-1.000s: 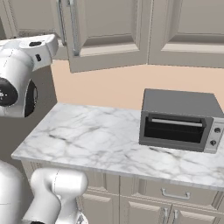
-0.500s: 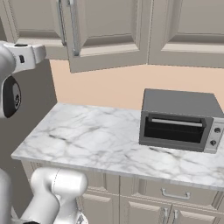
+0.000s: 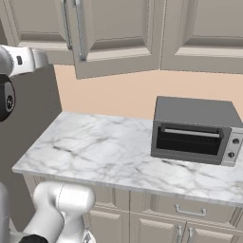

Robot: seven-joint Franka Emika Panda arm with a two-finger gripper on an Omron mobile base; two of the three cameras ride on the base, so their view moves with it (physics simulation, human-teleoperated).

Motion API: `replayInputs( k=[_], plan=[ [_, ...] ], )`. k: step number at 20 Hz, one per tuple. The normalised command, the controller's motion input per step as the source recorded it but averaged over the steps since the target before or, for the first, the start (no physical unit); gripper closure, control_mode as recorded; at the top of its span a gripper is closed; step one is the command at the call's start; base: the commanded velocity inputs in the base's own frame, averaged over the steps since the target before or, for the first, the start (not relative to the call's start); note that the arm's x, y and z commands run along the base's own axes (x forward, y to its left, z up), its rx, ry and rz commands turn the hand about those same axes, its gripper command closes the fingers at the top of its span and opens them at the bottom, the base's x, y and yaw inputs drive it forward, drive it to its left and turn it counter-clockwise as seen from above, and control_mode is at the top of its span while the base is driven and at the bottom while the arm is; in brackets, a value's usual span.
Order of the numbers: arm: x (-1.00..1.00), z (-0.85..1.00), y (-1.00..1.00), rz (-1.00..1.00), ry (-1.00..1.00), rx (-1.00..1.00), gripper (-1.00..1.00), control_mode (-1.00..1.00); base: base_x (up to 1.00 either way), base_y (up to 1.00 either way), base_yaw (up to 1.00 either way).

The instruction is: Move the bowls from the cabinet to the plates on the dining table.

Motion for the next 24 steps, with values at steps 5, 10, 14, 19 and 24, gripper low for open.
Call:
replayInputs(
  k=[5, 10, 14, 19, 24],
  plan=[
    [0.02, 0.00, 0.00, 0.00, 0.05, -0.27, -1.00, -1.00, 0.00, 0.00, 0.00],
    [0.07, 0.00, 0.00, 0.00, 0.03, -0.23, -1.00, -1.00, 0.00, 0.00, 0.00],
    [0.12, -0.01, 0.00, 0.00, 0.00, -0.24, -1.00, -1.00, 0.00, 0.00, 0.00],
    [0.34, -0.13, -0.03, 0.00, 0.00, -0.24, -1.00, -1.00, 0.00, 0.00, 0.00],
    [0.32, -0.33, -0.08, 0.00, 0.00, -0.26, -1.00, -1.00, 0.00, 0.00, 0.00]
  ],
)
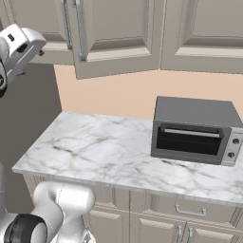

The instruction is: Move the bowls from the cabinet to the plates on the dining table.

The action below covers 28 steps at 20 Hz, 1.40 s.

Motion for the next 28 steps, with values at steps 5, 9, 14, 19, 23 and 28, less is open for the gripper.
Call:
replayInputs(
  k=[5, 9, 14, 19, 23, 28],
  plan=[
    [0.35, -0.17, -0.12, 0.00, 0.00, -0.22, -1.00, -1.00, 0.00, 0.00, 0.00],
    [0.32, 0.00, -0.07, 0.00, 0.00, -0.12, -1.00, -1.00, 0.00, 0.00, 0.00],
    [0.34, 0.00, 0.00, 0.00, 0.00, -0.10, -1.00, -1.00, 0.00, 0.00, 0.00],
    [0.25, -0.01, 0.00, 0.00, 0.00, -0.16, -1.00, -1.00, 0.00, 0.00, 0.00],
    [0.28, -0.04, -0.10, -0.01, 0.00, -0.19, -1.00, -1.00, 0.00, 0.00, 0.00],
    [0.27, -0.03, -0.12, 0.00, 0.00, -0.17, -1.00, -1.00, 0.00, 0.00, 0.00]
  ],
)
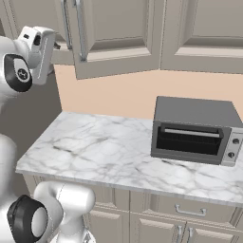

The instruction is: Move the bowls from the cabinet to the plates on the dining table.

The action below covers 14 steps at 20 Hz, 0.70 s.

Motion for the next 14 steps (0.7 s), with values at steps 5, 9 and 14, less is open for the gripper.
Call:
replayInputs(
  k=[5, 9, 14],
  plan=[
    [0.32, -0.05, -0.21, 0.00, 0.00, -0.18, -1.00, -1.00, 0.00, 0.00, 0.00],
    [0.33, -0.02, -0.32, -0.01, 0.00, -0.18, -1.00, -1.00, 0.00, 0.00, 0.00],
    [0.35, -0.04, -0.33, -0.02, 0.00, -0.17, -1.00, -1.00, 0.00, 0.00, 0.00]
  ],
)
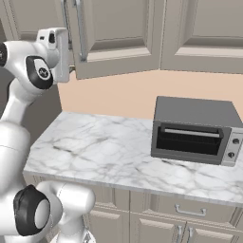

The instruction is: Move the bowls from the cabinet to the plates on the dining table.

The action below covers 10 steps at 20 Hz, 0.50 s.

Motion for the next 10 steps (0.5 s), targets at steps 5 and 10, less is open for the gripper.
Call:
replayInputs(
  k=[5, 10],
  plan=[
    [0.04, 0.00, -0.18, -0.02, -0.02, -0.09, -1.00, -1.00, 0.00, 0.00, 0.00],
    [-0.33, 0.02, -0.26, -0.05, -0.13, -0.04, -1.00, -1.00, 0.00, 0.00, 0.00]
  ],
)
